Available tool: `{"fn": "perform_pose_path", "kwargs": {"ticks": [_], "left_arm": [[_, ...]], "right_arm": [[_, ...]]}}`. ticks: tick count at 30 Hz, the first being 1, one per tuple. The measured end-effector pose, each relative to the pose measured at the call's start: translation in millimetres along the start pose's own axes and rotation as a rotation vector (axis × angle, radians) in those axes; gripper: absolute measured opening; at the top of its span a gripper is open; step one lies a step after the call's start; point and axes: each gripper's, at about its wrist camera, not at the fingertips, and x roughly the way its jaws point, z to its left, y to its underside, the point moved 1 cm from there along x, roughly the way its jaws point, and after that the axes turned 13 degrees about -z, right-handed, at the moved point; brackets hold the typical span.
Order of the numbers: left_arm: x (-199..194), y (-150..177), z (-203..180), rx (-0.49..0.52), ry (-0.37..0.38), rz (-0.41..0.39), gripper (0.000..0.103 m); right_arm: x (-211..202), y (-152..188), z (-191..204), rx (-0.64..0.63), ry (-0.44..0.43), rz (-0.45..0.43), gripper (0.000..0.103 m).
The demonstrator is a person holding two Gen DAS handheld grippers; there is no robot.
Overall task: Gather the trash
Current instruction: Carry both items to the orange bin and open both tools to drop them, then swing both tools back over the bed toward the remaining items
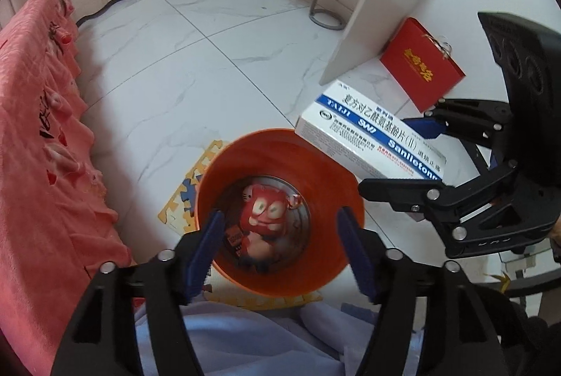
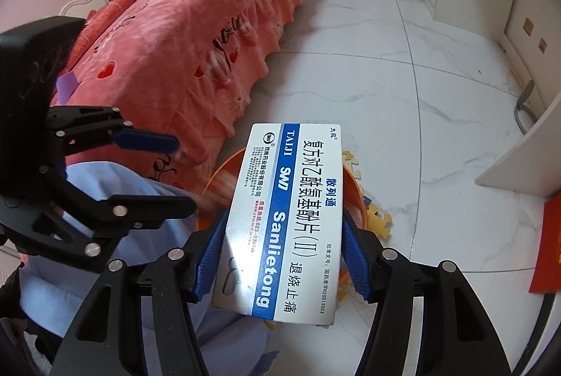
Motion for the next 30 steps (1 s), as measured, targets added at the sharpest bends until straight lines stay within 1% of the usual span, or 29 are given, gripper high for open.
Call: {"fn": "perform_pose_path", "kwargs": {"ticks": [4,8,15,18,20,23,26,27,28,29,30], "left_arm": [[-1.5,1.6,2.0,-0.007,-0.002,0.010,0.070],[-5.0,5.3,3.6,-0.005,-0.016,0.021,0.070],[-19.3,9.4,12.7,-0.026,-0.041,0.004,0.070],[-32.9,11.2,15.2,-0.036,-0.065,-0.013,0.070],[-42.4,13.7,17.1,-0.042,-0.082,-0.031,0.078],[-61.1,19.7,21.6,-0.063,-0.102,-0.063,0.078],[-81.1,28.3,26.4,-0.087,-0.144,-0.079,0.079],[-89.0,32.0,28.1,-0.095,-0.159,-0.087,0.080],[-96.2,35.0,30.3,-0.103,-0.177,-0.096,0.084],[-102.0,37.8,31.2,-0.109,-0.192,-0.104,0.086],[-108.5,41.2,32.4,-0.116,-0.204,-0.114,0.086]], "right_arm": [[10.8,0.3,-1.6,0.008,0.008,0.017,0.065],[14.5,1.2,1.1,0.001,0.008,0.026,0.065],[7.5,-3.9,16.6,-0.014,-0.007,0.017,0.065],[-0.3,-9.7,29.7,-0.032,-0.025,0.001,0.067],[-6.4,-14.1,41.3,-0.047,-0.042,-0.015,0.067],[-14.4,-20.1,59.2,-0.073,-0.070,-0.032,0.067],[-21.2,-26.0,77.9,-0.101,-0.096,-0.047,0.067],[-22.9,-27.5,82.9,-0.108,-0.103,-0.051,0.069],[-25.4,-29.5,89.6,-0.118,-0.113,-0.056,0.071],[-28.2,-31.5,96.5,-0.132,-0.123,-0.062,0.071],[-30.3,-33.1,102.8,-0.143,-0.132,-0.066,0.071]]}}
